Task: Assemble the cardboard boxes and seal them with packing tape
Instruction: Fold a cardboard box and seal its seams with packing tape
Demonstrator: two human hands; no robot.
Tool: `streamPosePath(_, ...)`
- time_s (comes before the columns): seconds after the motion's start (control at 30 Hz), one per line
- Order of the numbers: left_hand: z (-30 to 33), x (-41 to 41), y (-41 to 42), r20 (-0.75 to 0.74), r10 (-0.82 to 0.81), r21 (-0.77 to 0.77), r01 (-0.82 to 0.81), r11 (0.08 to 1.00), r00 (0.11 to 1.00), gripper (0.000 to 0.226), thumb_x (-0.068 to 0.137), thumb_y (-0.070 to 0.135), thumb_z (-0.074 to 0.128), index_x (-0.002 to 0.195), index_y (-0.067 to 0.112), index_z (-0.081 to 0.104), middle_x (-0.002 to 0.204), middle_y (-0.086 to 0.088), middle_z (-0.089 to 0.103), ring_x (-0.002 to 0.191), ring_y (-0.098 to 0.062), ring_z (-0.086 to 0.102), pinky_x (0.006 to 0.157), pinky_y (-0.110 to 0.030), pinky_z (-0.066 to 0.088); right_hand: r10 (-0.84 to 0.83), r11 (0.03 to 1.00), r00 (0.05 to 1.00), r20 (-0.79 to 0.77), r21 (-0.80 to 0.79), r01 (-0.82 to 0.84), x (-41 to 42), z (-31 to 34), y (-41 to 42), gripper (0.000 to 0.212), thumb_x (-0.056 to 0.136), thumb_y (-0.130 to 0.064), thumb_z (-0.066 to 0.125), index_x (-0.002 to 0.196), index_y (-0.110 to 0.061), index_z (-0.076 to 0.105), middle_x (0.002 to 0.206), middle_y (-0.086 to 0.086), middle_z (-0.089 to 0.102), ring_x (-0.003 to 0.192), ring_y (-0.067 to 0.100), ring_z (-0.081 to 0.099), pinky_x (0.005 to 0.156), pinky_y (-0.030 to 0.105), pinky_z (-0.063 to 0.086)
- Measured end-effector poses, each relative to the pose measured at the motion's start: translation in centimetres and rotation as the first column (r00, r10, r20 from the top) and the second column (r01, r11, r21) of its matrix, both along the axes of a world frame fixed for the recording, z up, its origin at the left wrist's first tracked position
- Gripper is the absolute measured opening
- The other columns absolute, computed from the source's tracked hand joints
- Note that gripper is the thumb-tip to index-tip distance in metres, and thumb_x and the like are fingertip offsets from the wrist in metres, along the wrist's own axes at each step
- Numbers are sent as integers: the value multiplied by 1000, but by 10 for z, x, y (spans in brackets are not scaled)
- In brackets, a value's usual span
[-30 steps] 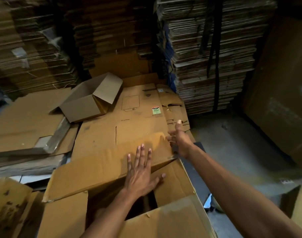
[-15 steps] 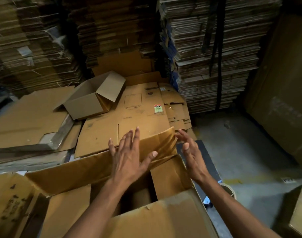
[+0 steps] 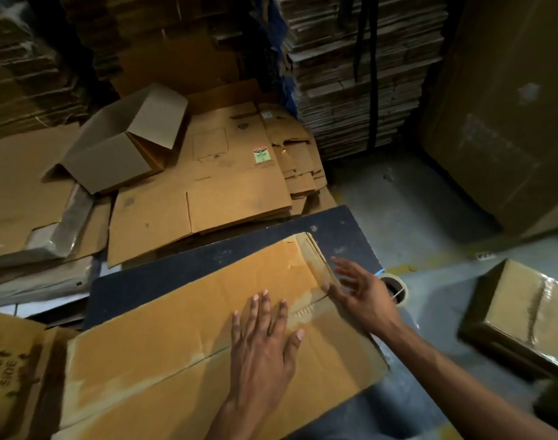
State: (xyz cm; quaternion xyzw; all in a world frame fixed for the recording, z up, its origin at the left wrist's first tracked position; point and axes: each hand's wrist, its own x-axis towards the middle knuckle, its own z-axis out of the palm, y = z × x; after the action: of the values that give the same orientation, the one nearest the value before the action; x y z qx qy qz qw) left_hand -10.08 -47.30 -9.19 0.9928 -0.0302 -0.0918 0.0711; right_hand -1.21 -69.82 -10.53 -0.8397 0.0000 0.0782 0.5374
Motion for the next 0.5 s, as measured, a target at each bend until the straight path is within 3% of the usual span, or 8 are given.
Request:
streamPosePath(0.1, -9, 9, -4, 69, -15, -1, 15, 1000, 998, 70, 106, 65, 3, 165, 28, 10, 173, -4, -5, 159, -22, -10, 125, -57, -4, 9, 999, 998, -66, 43, -6, -5, -1, 0, 55, 84, -62, 72, 134, -39, 64, 122, -17, 71, 108, 0, 68, 90, 35, 61)
streamPosePath(0.17, -10, 20, -8, 72, -35, 24, 33, 999, 997, 73, 104, 68, 1, 164, 27, -7, 169, -2, -23, 156, -18, -26, 123, -58, -15, 31, 999, 998, -61, 37, -28, -5, 5, 0, 49, 88, -60, 70, 131, -36, 67, 118, -18, 72, 106, -1, 69, 86, 30, 61)
streamPosePath(0.23, -9, 31, -11, 73, -50, 54, 46, 997, 996, 74, 104, 68, 6, 163, 27, -14, 168, -3, -29, 154, -19, -32, 122, -60, -19, 84, 996, 994, -66, 42, -81, -1, 9, -8, 45, 93, -60, 61, 129, -34, 68, 114, -17, 73, 102, -2, 69, 83, 26, 59)
streamPosePath(0.33, -9, 40, -17, 61, -49, 68, 45, 997, 997, 74, 101, 69, 1, 162, 29, -11, 169, -4, -25, 154, -21, -29, 122, -61, -19, 130, 977, 990, -60, -164, -138, 25, -8, -44, 39, 102, -55, 51, 125, -29, 67, 114, -10, 74, 102, 10, 71, 87, 33, 57)
streamPosePath(0.4, -11, 41, -19, 95, -37, 55, 32, 998, 995, 72, 100, 68, 2, 163, 31, 0, 171, -4, -13, 157, -22, -18, 124, -60, -15, 221, 858, 970, -106, -452, -245, 50, -28, -73, 37, 101, -30, 61, 138, -28, 61, 131, -3, 69, 118, 21, 66, 98, 36, 52)
streamPosePath(0.5, -15, 39, -19, 135, -16, 27, 12, 1000, 991, 67, 103, 63, 8, 162, 32, 15, 172, -3, 2, 159, -20, -6, 125, -58, -9, 425, 492, 863, -273, -730, -474, 74, -49, -97, 66, 85, -12, 56, 148, -30, 52, 150, 2, 54, 140, 26, 46, 109, 42, 44)
